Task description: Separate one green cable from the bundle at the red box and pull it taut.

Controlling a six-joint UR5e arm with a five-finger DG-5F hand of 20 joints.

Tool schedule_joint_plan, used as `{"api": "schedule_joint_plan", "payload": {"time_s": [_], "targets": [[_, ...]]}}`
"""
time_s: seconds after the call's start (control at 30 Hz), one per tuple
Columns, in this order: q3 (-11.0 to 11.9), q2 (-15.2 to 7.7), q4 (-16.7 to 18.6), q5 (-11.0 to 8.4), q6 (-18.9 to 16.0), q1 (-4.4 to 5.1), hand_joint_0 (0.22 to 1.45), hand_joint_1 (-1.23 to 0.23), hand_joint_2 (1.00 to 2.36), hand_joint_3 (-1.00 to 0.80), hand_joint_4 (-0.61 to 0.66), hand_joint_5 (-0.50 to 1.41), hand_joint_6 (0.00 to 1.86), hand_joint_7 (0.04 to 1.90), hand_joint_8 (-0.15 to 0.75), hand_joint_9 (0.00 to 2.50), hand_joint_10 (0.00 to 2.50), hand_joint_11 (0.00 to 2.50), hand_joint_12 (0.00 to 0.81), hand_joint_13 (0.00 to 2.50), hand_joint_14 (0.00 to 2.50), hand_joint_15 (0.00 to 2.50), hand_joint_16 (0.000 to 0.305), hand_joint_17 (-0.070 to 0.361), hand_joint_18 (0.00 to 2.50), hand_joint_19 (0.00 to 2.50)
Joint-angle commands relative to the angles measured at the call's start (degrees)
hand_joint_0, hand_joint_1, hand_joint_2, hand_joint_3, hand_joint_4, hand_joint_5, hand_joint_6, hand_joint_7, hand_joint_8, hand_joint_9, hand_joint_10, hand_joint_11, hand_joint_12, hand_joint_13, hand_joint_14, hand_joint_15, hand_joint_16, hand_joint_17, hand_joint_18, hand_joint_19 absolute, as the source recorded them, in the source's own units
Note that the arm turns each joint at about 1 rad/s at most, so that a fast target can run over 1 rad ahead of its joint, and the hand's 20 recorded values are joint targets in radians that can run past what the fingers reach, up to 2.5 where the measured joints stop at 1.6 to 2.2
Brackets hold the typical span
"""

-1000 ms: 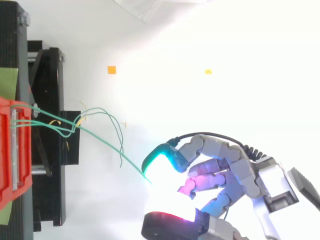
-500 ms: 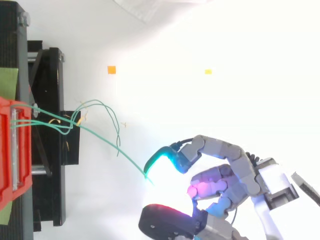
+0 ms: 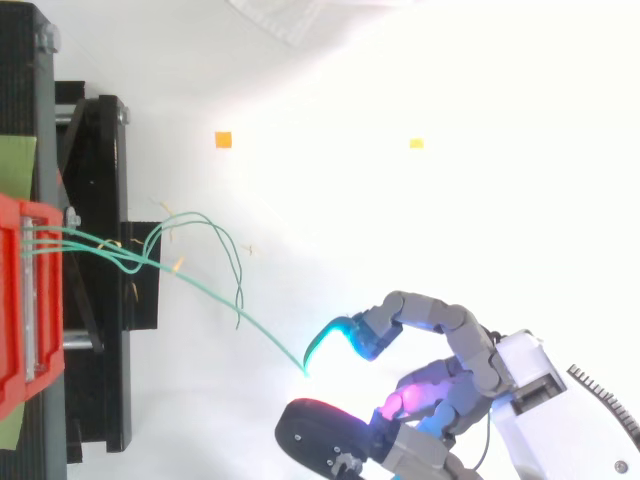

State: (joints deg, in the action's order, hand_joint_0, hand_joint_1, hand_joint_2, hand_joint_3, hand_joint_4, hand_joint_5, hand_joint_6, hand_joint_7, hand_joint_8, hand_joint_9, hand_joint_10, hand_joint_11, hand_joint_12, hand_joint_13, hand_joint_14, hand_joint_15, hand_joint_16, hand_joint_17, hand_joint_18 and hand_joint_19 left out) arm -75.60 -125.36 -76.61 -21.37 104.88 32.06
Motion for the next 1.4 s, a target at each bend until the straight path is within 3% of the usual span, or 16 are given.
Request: {"api": "schedule_joint_plan", "payload": {"time_s": [0.0,0.17,0.47,0.7,0.83,1.0,1.03,1.1,1.37], "targets": [[0.02,0.02,2.87,-1.22,3.31,-0.07,0.54,-0.68,1.0,-0.5,0.04,0.02,0.83,0.97,0.257,1.85,0.03,0.97,0.356,1.23,0.02,0.73,0.049,0.109,0.81,0.7],[0.02,0.02,8.5,-2.98,10.17,-0.24,0.54,-0.69,1.0,-0.5,0.04,0.02,0.83,0.97,0.256,1.85,0.03,0.97,0.355,1.23,0.02,0.73,0.048,0.109,0.81,0.7],[0.37,0.02,18.87,-9.66,20.89,-0.33,0.55,-0.7,1.0,-0.5,0.03,0.02,0.83,0.96,0.259,1.85,0.03,0.97,0.354,1.22,0.02,0.73,0.048,0.108,0.8,0.7],[0.37,0.02,19.75,-9.39,21.86,-0.6,0.56,-0.73,1.0,-0.5,0.02,0.02,0.83,0.96,0.257,1.85,0.03,0.97,0.35,1.22,0.02,0.74,0.047,0.105,0.8,0.7],[0.28,0.02,19.57,-7.46,21.86,-0.68,0.54,-0.71,1.0,-0.5,0.03,0.02,0.83,0.97,0.255,1.85,0.03,0.97,0.352,1.22,0.02,0.74,0.048,0.108,0.8,0.69],[0.28,-0.06,17.11,-0.61,21.77,-0.68,0.48,-0.64,1.0,-0.5,0.04,0.02,0.82,0.99,0.273,1.87,0.03,0.94,0.369,1.25,0.02,0.71,0.053,0.119,0.84,0.67],[0.28,-0.06,17.11,-0.61,21.77,-0.68,0.47,-0.64,1.0,-0.5,0.04,0.02,0.82,0.99,0.273,1.87,0.03,0.95,0.373,1.25,0.02,0.72,0.053,0.12,0.85,0.67],[0.28,0.02,15.53,2.38,21.24,-0.68,0.47,-0.62,1.0,-0.5,0.04,0.03,0.82,1.0,0.27,1.87,0.03,0.94,0.375,1.25,0.02,0.71,0.054,0.122,0.85,0.67],[0.11,-0.06,12.54,6.07,19.4,-0.68,0.38,-0.52,1.0,-0.5,0.06,0.04,0.79,1.05,0.285,1.91,0.03,0.89,0.408,1.29,0.02,0.67,0.064,0.143,0.94,0.6]]}}
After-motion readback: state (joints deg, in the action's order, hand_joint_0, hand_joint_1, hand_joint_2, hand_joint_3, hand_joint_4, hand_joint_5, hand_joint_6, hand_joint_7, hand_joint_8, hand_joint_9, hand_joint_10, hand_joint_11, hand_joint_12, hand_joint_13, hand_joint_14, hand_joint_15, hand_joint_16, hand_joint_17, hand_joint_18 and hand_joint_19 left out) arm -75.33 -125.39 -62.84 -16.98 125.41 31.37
